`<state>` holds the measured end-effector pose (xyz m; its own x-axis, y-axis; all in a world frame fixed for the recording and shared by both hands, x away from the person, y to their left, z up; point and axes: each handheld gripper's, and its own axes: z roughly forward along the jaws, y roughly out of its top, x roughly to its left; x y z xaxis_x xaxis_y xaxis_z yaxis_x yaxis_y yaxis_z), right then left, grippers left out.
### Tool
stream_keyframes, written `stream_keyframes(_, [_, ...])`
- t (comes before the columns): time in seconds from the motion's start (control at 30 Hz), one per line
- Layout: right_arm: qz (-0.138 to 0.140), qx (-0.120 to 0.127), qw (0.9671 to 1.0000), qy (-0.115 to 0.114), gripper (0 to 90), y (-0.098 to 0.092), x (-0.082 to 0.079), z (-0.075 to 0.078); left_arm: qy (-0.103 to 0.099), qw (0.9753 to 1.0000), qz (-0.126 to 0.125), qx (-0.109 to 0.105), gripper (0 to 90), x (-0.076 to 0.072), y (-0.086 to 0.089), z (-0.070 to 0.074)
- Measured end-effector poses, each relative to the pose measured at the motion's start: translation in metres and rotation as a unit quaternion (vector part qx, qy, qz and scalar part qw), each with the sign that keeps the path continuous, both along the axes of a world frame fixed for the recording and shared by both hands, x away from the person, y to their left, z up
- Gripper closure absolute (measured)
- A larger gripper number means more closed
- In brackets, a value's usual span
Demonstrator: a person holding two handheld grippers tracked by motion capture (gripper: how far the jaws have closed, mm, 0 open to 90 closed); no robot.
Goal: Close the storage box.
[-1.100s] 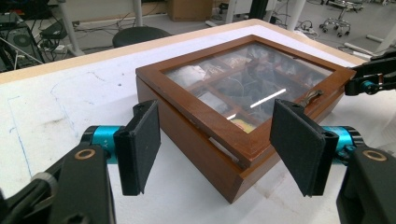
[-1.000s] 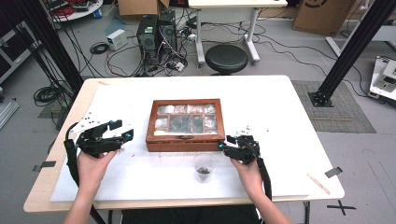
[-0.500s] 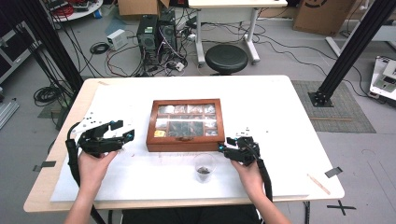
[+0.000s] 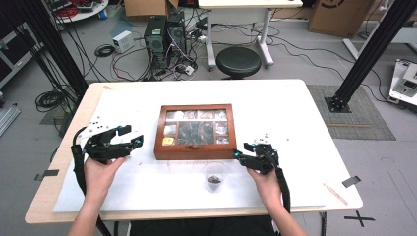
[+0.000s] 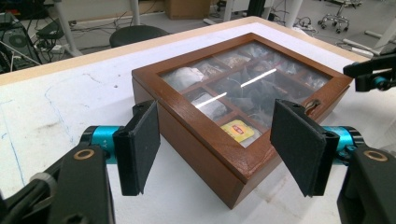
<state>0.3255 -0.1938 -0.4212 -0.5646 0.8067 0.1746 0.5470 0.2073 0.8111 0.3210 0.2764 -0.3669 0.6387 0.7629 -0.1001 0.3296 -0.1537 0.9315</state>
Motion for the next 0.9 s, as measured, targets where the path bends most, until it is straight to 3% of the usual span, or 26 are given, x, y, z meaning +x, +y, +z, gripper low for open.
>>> stream_keyframes(0.33, [-0.016,0.031,0.9971,-0.068,39.6,-0.024,0.000,0.030,-0.006,1.0000,0.004,-0.002,32.9,-0.001,0.003,0.001])
stream_keyframes(0.53, [-0.026,0.046,0.9941,-0.095,37.7,-0.040,-0.001,0.045,-0.006,1.0000,0.006,-0.001,32.7,-0.001,0.003,0.001])
stream_keyframes(0.9, [-0.026,0.037,0.9902,-0.132,34.4,-0.052,0.002,0.075,-0.013,0.9998,0.015,-0.002,32.1,-0.002,0.008,0.002])
